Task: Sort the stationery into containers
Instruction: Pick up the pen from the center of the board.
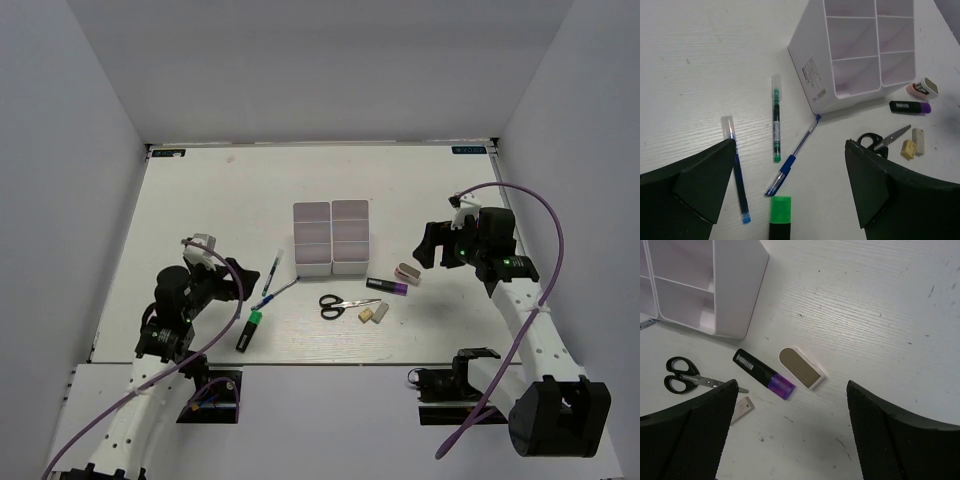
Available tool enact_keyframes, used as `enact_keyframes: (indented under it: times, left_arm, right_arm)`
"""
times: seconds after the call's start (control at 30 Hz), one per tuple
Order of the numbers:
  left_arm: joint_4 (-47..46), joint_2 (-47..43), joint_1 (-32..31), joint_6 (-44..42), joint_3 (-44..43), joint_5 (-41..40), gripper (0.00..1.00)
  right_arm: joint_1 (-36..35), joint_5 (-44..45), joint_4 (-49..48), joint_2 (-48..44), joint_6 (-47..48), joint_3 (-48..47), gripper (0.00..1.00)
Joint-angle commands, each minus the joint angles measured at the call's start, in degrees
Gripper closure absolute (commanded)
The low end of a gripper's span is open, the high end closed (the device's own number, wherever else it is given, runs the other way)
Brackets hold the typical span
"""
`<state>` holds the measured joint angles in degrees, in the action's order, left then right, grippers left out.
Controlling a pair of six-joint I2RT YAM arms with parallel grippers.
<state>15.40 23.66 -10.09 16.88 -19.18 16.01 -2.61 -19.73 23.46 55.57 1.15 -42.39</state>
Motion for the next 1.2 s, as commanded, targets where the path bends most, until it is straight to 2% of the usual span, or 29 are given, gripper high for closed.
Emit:
enact_keyframes:
  times: [0.0,0.17,0.27,0.33,0.37,0.4,0.43,0.47,0.5,0.53,0.57,0.6,0.63,0.67,0.7,0.73,0.8,0.83,0.87,0.9,1.03,1.17]
  left_arm:
    - [-0.9,1.91,-0.64,-0.8,-2.0,5.43,0.0]
    - [-0.99,4.28,-1.34,-0.71,-2.26,6.58,0.0]
    - [-0.11,6.48,-1.95,-1.15,-2.97,6.23,0.1]
    - [0.51,8.67,-2.65,-1.68,-3.84,5.88,0.36]
    - [1.64,10.95,-2.92,-1.85,-4.98,4.83,0.64]
    - [2.78,14.19,-3.7,-2.12,-6.82,3.69,0.79]
    - [4.01,15.79,-4.41,-2.21,-8.23,0.89,0.95]
    - [8.99,19.54,-4.76,-2.21,-11.37,-0.53,1.0]
    - [10.43,23.76,-4.94,-1.95,-14.71,-5.94,1.0]
    - [11.83,25.89,-5.12,-1.77,-16.23,-7.3,1.0]
    - [14.55,31.57,-5.21,-1.59,-20.59,-8.53,0.94]
    - [15.27,33.54,-5.21,-1.42,-21.68,-9.67,0.61]
    - [16.06,35.47,-5.21,-1.5,-22.99,-12.38,0.56]
    - [17.37,40.71,-5.21,-1.42,-26.4,-13.1,0.51]
    - [17.91,42.42,-5.21,-1.24,-27.31,-15.02,0.48]
    - [19.39,44.0,-5.21,-0.98,-28.18,-15.74,0.48]
    - [23.07,50.14,-5.47,-0.71,-31.69,-18.38,0.5]
    - [23.71,52.26,-5.56,-0.97,-32.32,-18.82,0.53]
    - [23.89,53.06,-5.82,-0.98,-32.41,-20.13,0.53]
    - [23.54,54.72,-6.26,-1.41,-31.72,-20.58,0.53]
    - [24.15,57.45,-8.62,-1.85,-31.97,-24.08,0.53]
    - [23.89,59.74,-9.78,-2.03,-31.89,-25.15,0.53]
  right_arm:
    - [0.24,-1.1,-1.93,-0.81,-1.41,0.38,0.1]
    - [0.5,-1.45,-1.67,-0.82,1.23,0.73,0.1]
    - [0.5,-1.72,-1.67,-1.08,2.19,1.08,0.1]
    - [0.5,-2.07,-1.14,-1.17,5.07,1.26,0.13]
    - [0.59,-2.59,0.17,-1.08,6.05,1.17,0.78]
    - [0.59,-4.6,0.79,-0.99,7.28,1.0,1.0]
    - [0.5,-4.62,1.14,-0.9,8.33,0.91,1.0]
    - [0.42,-5.49,3.41,-0.99,8.43,-0.49,1.0]
    - [0.33,-5.32,4.21,-0.82,8.52,-1.02,1.0]
    - [0.24,-5.58,5.27,-0.55,8.69,-1.64,0.79]
    - [0.24,-6.54,6.15,-0.2,8.78,-3.9,0.4]
    - [0.24,-6.73,7.72,0.15,8.7,-4.62,0.1]
    - [0.24,-7.25,8.26,0.85,8.61,-5.67,0.09]
    - [0.15,-7.87,8.61,1.03,8.35,-6.55,0.24]
    - [0.32,-8.83,8.7,1.2,8.43,-6.56,0.55]
    - [0.41,-8.49,8.44,0.95,8.26,-6.3,1.0]
    - [0.24,-7.61,6.61,-0.36,7.73,-4.46,1.0]
    - [0.41,-5.95,6.25,-0.64,7.73,-3.15,0.91]
    - [0.33,-5.76,5.63,-1.86,7.82,-2.27,0.74]
    - [0.59,-5.5,5.72,-2.22,7.99,-2.0,0.64]
    - [0.24,-5.59,5.89,-2.49,7.47,-2.69,0.56]
    - [0.32,-6.29,6.68,-2.75,7.46,-2.7,0.52]
